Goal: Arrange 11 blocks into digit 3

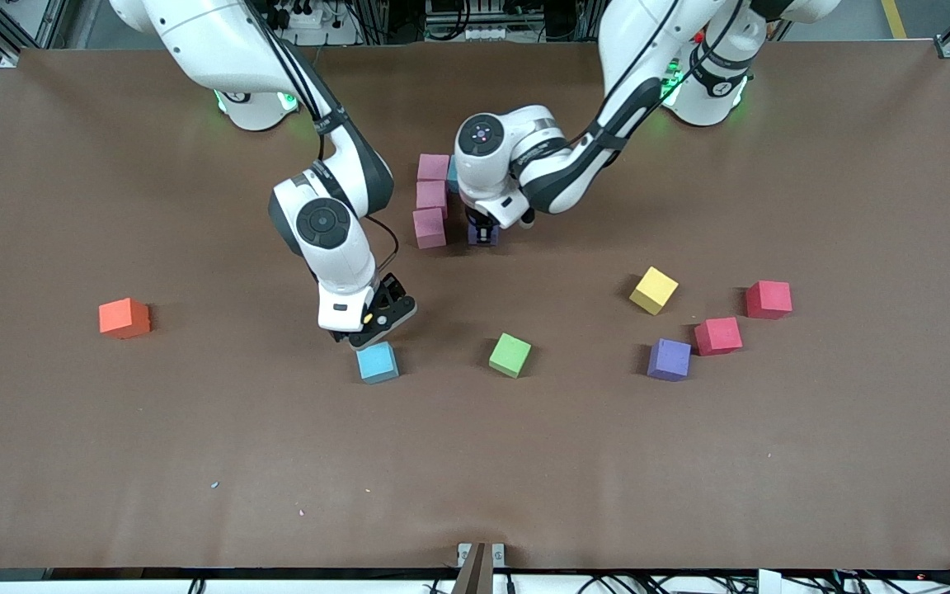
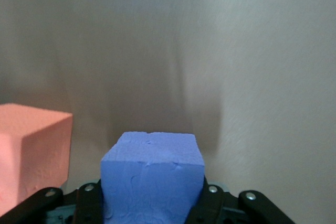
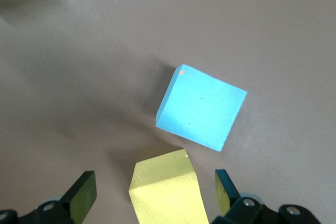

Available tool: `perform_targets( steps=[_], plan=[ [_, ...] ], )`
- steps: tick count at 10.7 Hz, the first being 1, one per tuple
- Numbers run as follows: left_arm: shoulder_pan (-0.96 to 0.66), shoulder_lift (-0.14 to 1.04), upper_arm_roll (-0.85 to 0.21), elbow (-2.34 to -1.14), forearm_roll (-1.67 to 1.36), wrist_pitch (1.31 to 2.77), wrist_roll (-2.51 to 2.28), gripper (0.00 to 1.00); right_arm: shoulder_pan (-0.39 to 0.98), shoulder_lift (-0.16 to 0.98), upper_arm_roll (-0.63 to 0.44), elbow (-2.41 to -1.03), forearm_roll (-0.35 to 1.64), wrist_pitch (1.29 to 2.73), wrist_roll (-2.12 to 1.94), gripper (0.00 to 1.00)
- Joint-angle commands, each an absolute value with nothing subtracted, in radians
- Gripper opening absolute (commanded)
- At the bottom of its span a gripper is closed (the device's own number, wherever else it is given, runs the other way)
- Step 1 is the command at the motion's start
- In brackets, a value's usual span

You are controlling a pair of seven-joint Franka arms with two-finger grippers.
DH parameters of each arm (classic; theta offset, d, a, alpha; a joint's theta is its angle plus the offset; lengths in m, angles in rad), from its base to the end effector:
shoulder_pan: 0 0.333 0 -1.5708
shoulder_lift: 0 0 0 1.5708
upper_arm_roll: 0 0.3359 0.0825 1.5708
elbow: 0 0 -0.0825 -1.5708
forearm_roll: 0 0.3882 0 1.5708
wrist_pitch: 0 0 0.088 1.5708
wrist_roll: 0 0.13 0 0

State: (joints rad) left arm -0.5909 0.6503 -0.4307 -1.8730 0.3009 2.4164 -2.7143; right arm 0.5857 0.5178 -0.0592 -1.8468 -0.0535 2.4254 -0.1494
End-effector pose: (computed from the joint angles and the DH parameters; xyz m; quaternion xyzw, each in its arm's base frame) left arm 0.3508 -0.5407 0.1765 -0.7189 -0.6943 0.0258 0.0227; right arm 0.5740 0.3353 0.2413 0.9343 0.3537 0.0362 0.0264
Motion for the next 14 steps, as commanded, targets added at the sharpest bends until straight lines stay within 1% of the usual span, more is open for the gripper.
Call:
perform_targets(
  steps=[1, 10, 14],
  plan=[
    [-0.644, 0.692, -0.402, -1.816, 0.330, 2.416, -2.775, 0.00, 0.566, 0.538, -0.051, -1.841, -0.069, 2.427, -0.228, 1.00],
    [-0.719, 0.733, -0.350, -1.733, 0.331, 2.415, -2.813, 0.00, 0.554, 0.535, -0.066, -1.907, -0.066, 2.428, -0.368, 1.00],
    [-0.727, 0.736, -0.345, -1.723, 0.331, 2.414, -2.813, 0.00, 0.554, 0.548, -0.066, -1.919, -0.064, 2.473, -0.367, 1.00]
  ],
)
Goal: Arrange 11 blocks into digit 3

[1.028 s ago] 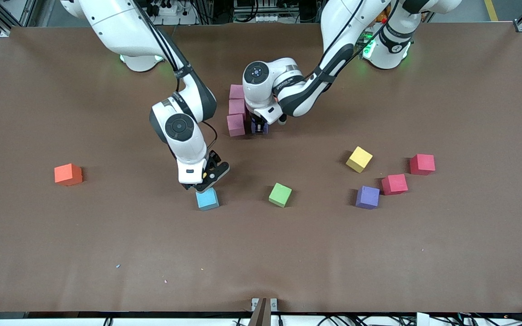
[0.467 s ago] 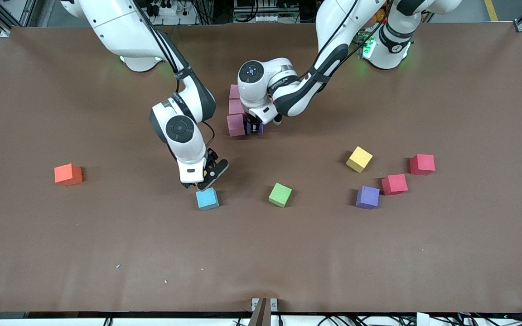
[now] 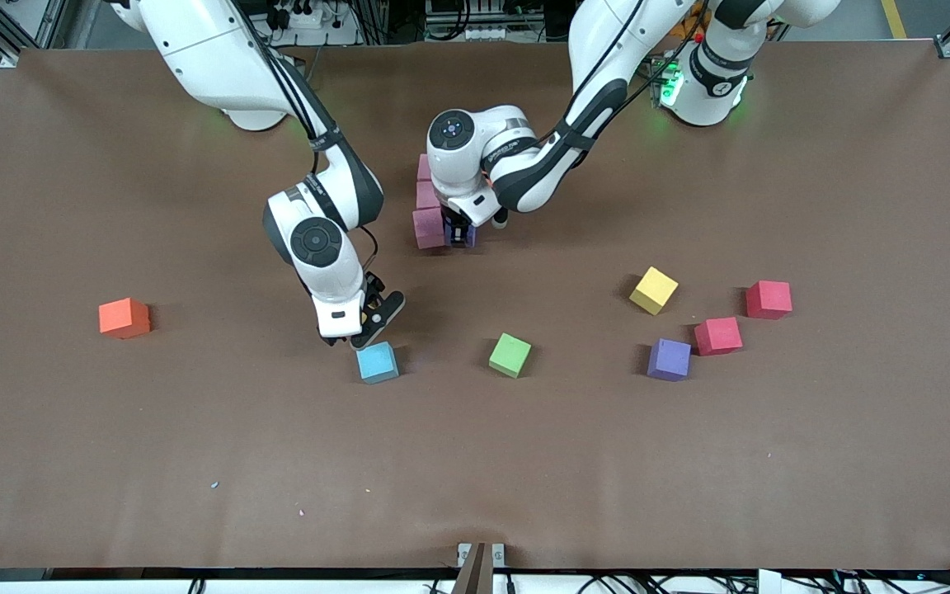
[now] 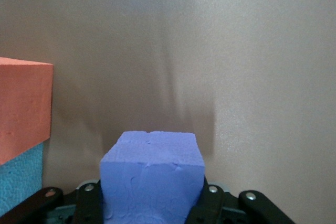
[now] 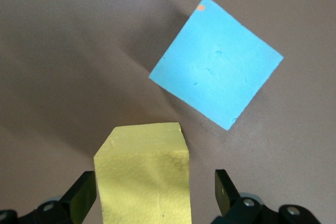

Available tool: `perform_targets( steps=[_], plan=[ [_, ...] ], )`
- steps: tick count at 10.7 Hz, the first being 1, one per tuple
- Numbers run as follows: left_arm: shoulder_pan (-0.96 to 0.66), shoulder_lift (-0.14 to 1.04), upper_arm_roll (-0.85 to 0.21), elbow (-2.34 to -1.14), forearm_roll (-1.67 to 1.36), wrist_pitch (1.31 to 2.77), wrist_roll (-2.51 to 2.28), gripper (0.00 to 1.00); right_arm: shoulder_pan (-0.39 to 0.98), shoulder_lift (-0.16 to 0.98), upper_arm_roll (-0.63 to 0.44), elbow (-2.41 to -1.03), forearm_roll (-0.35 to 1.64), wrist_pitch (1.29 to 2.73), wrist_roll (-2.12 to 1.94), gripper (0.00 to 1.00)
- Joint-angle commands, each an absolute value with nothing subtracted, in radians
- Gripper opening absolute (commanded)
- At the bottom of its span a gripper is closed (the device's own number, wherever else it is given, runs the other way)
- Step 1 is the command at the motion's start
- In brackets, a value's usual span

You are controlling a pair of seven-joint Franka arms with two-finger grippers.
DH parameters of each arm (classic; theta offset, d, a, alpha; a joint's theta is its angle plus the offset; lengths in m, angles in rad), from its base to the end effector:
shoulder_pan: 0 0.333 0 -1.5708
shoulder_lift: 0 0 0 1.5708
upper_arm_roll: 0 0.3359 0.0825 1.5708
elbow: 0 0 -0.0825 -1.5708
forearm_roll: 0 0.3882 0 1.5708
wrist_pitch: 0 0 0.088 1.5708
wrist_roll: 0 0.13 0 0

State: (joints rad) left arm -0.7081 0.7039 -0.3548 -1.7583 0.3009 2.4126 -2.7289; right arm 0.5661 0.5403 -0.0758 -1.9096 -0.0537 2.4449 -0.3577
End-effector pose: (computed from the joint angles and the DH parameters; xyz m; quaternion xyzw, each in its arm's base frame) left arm 0.3497 -0.5792 0.1758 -0.7251 -0.6885 0.0142 0.0001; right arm 0.5661 0.3033 0.2028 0.8998 0.4347 0.0004 0.0367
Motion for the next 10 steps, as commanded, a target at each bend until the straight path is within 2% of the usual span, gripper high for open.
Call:
perform_targets(
  steps=[1, 2, 3, 4, 7, 10],
  plan=[
    [-0.729, 0.739, -0.345, -1.717, 0.331, 2.414, -2.813, 0.02, 0.554, 0.551, -0.066, -1.919, -0.063, 2.473, -0.367, 0.98],
    [-0.729, 0.741, -0.345, -1.715, 0.331, 2.414, -2.813, 0.10, 0.554, 0.552, -0.066, -1.919, -0.061, 2.473, -0.367, 0.64],
    [-0.735, 0.742, -0.345, -1.715, 0.331, 2.414, -2.813, 0.23, 0.554, 0.554, -0.066, -1.919, -0.060, 2.471, -0.364, 0.21],
    [-0.735, 0.742, -0.345, -1.715, 0.334, 2.413, -2.812, 0.99, 0.554, 0.555, -0.066, -1.919, -0.055, 2.471, -0.359, 0.02],
    [-0.726, 0.720, -0.345, -1.715, 0.344, 2.347, -2.793, 1.00, 0.554, 0.534, -0.066, -1.921, -0.046, 2.432, -0.312, 0.00],
    [-0.718, 0.651, -0.353, -1.720, 0.339, 2.261, -2.761, 1.00, 0.575, 0.486, -0.063, -1.919, -0.020, 2.333, -0.091, 0.00]
  ],
)
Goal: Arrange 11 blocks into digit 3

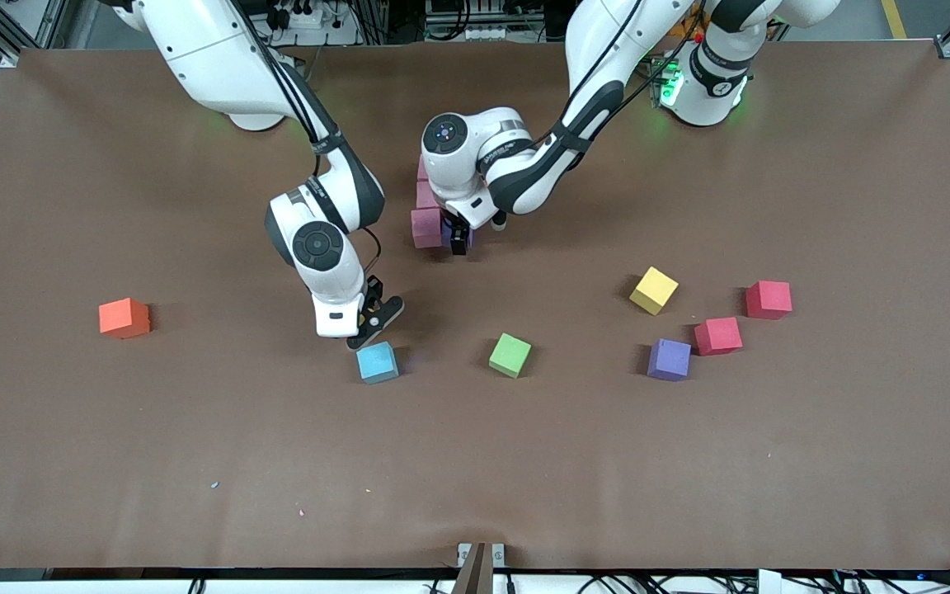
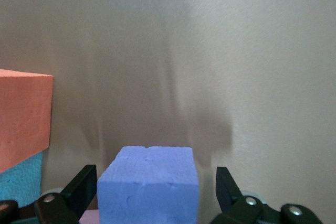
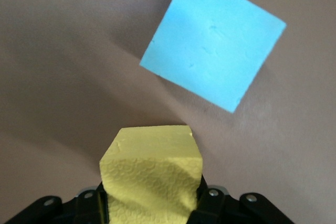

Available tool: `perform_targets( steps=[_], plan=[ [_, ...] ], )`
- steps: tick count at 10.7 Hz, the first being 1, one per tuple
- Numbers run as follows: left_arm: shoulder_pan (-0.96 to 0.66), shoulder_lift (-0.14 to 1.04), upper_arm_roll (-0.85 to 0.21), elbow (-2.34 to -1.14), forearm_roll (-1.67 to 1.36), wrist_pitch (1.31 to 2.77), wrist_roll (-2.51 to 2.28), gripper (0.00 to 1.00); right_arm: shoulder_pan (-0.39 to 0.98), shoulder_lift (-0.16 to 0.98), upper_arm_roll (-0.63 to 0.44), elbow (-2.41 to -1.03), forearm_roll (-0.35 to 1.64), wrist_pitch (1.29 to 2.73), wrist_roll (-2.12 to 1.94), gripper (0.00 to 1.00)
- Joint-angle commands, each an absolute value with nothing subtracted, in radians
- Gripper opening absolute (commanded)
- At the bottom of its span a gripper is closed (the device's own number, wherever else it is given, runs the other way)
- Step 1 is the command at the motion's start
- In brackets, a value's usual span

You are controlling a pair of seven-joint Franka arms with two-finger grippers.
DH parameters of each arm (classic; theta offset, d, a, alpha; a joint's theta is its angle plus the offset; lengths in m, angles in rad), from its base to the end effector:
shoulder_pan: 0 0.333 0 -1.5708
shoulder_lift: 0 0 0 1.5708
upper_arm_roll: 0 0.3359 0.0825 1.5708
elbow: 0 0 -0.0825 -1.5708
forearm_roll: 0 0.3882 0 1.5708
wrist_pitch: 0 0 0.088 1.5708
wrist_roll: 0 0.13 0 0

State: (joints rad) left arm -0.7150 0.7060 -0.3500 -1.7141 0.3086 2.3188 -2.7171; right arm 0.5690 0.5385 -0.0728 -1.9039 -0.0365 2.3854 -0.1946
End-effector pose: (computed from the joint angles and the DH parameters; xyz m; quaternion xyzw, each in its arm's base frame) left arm 0.3559 -0.5795 0.1832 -0.7290 -0.6841 -0.0040 0.0223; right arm 0.5596 0.3038 0.2011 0.9338 0.3554 -0.0230 0.0348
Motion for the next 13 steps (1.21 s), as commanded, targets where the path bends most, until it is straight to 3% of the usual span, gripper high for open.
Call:
perform_targets(
  steps=[1, 6, 11, 13],
  plan=[
    [-0.716, 0.623, -0.353, -1.721, 0.333, 2.243, -2.757, 1.00, 0.589, 0.476, -0.061, -1.919, -0.020, 2.315, 0.001, 0.00],
    [-0.614, 0.522, -0.359, -1.727, 0.310, 2.137, -2.604, 1.00, 0.681, 0.465, -0.057, -1.919, 0.104, 2.295, 0.443, 0.00],
    [-0.303, 0.493, -0.357, -1.735, 0.302, 2.123, -2.248, 1.00, 0.782, 0.465, -0.058, -1.922, 0.092, 2.307, 0.736, 0.00],
    [-0.200, 0.459, -0.364, -1.810, 0.304, 2.140, -2.107, 1.00, 0.805, 0.462, -0.060, -1.939, 0.091, 2.324, 0.778, 0.00]
  ],
)
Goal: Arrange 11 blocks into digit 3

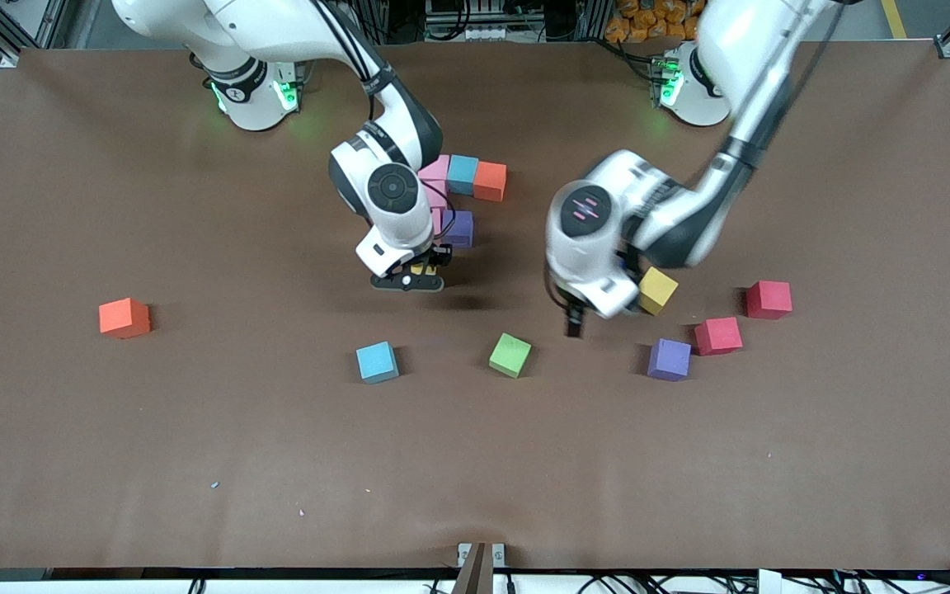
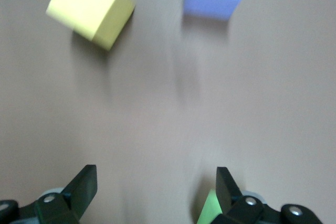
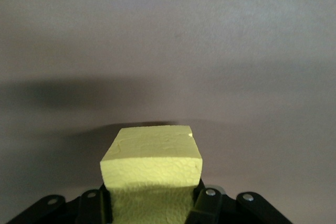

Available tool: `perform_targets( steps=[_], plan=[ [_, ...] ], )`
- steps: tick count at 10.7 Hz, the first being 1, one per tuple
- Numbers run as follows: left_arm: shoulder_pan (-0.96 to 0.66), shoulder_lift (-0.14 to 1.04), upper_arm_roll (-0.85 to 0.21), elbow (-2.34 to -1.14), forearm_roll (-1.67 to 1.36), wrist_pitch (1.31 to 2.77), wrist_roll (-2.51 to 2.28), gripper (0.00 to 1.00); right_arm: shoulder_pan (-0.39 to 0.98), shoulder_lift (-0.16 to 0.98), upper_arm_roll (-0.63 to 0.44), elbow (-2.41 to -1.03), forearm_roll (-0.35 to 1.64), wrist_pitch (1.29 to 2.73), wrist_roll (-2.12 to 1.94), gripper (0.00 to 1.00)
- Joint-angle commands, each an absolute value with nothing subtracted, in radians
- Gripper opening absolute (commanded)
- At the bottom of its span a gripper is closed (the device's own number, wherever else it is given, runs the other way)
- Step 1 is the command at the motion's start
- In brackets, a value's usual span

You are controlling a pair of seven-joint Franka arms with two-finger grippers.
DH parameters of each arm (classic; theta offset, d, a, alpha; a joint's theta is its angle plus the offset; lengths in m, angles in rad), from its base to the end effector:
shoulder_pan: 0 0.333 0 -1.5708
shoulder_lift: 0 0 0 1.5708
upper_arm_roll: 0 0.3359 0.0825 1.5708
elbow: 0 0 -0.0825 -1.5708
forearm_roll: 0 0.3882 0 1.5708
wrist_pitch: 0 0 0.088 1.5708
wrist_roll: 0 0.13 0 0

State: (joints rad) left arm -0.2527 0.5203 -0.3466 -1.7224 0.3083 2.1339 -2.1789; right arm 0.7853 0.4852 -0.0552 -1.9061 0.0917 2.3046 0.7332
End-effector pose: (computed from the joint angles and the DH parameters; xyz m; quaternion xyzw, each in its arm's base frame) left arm 0.5751 -0.3446 0.2848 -0.7503 -0.6589 -0.0346 0.0412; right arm 0.4672 0.4245 0.2273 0.9984 -0.0311 -0.0449 0.0138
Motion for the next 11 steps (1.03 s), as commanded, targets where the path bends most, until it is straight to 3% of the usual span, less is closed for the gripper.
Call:
perform_targets(
  steps=[1, 5, 11],
  plan=[
    [-0.160, 0.431, -0.370, -1.865, 0.304, 2.170, -2.048, 1.00, 0.822, 0.456, -0.061, -1.971, 0.089, 2.374, 0.796, 0.00],
    [-0.014, 0.284, -0.371, -2.158, 0.313, 2.331, -1.786, 1.00, 0.834, 0.442, -0.064, -2.026, 0.078, 2.433, 0.798, 0.00],
    [0.077, 0.310, -0.373, -2.266, 0.313, 2.503, -1.583, 1.00, 0.850, 0.436, -0.061, -2.048, 0.066, 2.447, 0.839, 0.00]
  ],
)
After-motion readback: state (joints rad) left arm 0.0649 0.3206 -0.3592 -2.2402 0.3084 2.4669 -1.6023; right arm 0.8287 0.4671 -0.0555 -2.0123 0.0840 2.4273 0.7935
